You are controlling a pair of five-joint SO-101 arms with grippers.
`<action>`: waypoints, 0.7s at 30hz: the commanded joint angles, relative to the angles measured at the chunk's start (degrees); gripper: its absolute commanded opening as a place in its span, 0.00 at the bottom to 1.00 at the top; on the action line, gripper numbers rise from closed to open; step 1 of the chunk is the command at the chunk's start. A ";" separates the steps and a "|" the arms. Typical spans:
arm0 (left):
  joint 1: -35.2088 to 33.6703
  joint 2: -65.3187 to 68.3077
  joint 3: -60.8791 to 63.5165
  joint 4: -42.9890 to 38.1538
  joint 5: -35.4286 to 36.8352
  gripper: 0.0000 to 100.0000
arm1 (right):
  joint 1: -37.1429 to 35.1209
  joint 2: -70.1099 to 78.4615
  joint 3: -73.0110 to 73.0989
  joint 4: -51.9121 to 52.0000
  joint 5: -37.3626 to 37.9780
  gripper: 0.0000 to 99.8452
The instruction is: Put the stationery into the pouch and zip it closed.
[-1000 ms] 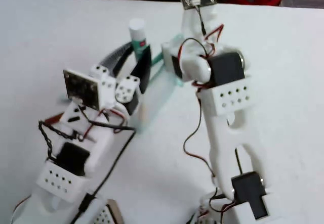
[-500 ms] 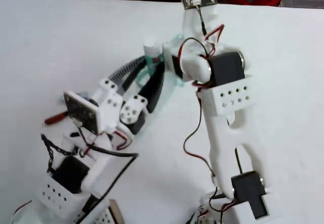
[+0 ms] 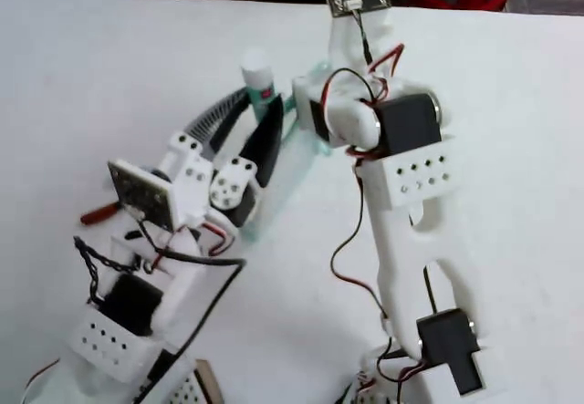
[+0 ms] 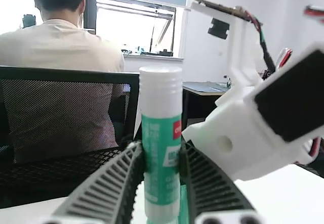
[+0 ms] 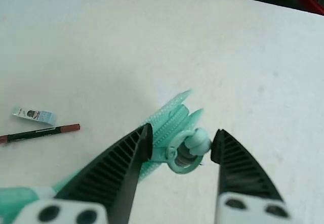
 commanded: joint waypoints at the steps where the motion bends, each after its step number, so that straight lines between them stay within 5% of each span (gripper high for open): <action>1: -0.75 1.80 -1.58 -2.90 -0.35 0.05 | 0.40 0.75 0.44 1.98 0.00 0.20; 21: -4.35 11.91 0.18 -2.81 -0.44 0.05 | 0.57 0.75 0.53 2.15 0.00 0.20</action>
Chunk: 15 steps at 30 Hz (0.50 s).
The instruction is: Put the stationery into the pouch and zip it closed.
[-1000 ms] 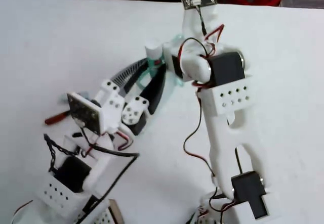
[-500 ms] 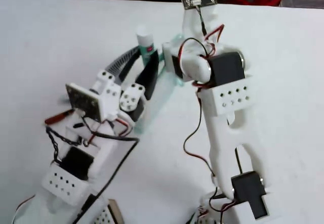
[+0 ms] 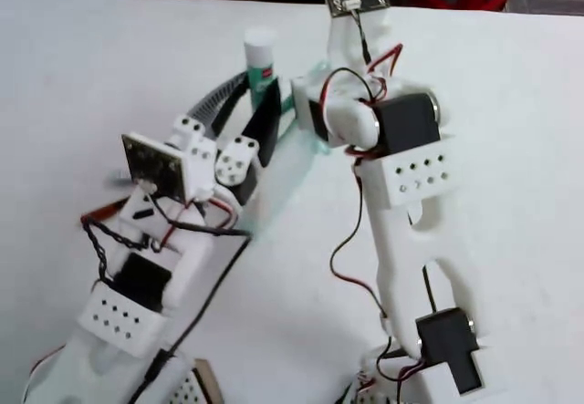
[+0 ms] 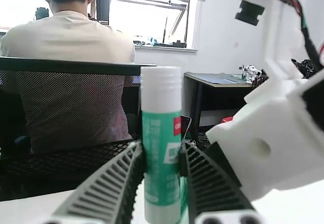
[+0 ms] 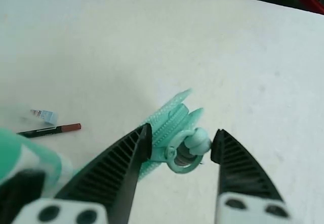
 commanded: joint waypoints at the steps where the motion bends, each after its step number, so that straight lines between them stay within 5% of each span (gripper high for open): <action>1: -1.19 1.80 2.37 0.70 -0.62 0.05 | 0.57 0.75 0.44 2.15 0.00 0.20; 15: -2.51 1.71 3.96 0.62 -0.35 0.05 | 0.04 -8.04 0.62 2.24 5.36 0.24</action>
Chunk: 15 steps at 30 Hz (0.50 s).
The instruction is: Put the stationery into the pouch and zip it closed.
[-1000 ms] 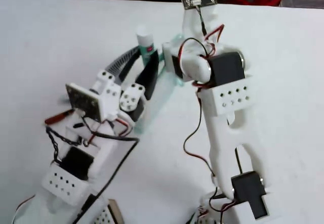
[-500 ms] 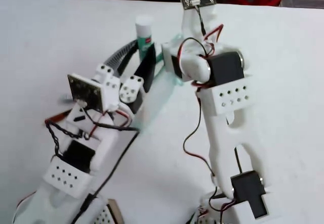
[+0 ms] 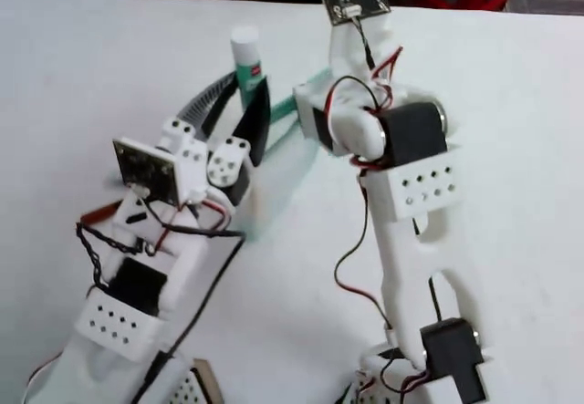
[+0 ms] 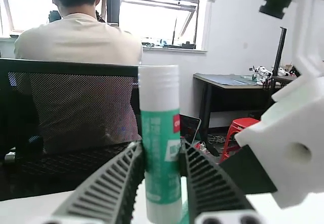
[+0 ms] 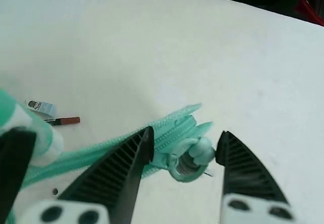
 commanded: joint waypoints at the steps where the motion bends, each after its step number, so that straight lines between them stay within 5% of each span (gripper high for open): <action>1: 0.40 1.80 2.64 0.62 -0.44 0.05 | 0.04 -1.01 -0.09 1.80 1.32 0.26; 15: 0.84 1.80 4.48 -1.41 -0.70 0.05 | -3.47 -0.13 -4.66 0.92 1.32 0.29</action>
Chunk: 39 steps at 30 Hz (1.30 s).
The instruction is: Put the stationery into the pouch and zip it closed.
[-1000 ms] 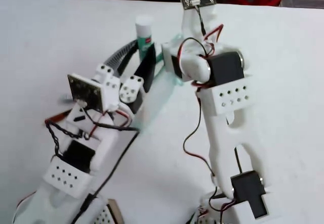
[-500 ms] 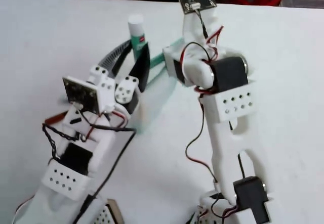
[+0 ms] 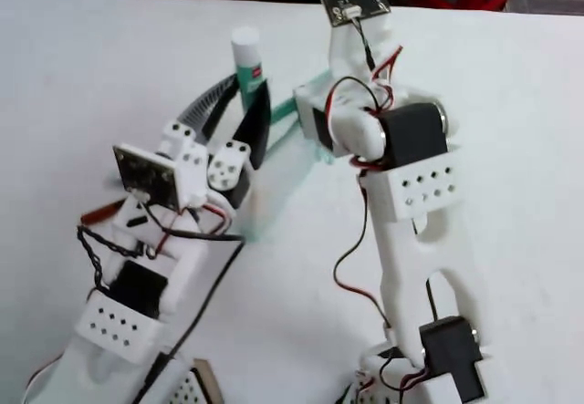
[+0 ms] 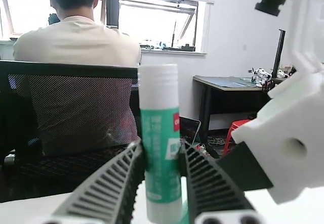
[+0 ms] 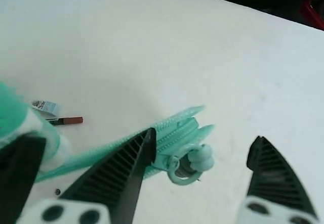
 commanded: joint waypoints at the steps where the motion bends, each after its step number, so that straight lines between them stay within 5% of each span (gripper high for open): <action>1: 0.75 1.80 3.52 0.09 -0.70 0.05 | -2.68 -0.92 -1.85 0.57 0.88 0.29; 14: 4.35 0.66 4.40 0.18 -0.70 0.06 | -2.51 7.43 -2.02 -1.80 0.35 0.29; 19: 0.57 -8.31 3.52 0.53 -0.44 0.04 | -0.66 9.63 -2.29 -2.33 0.35 0.29; 24: 6.29 -15.96 4.48 3.78 -0.70 0.04 | -0.40 9.80 -2.02 -2.15 0.35 0.29; 39: 7.96 -9.01 0.53 2.99 -0.70 0.04 | 0.92 9.71 -1.85 -1.01 0.35 0.29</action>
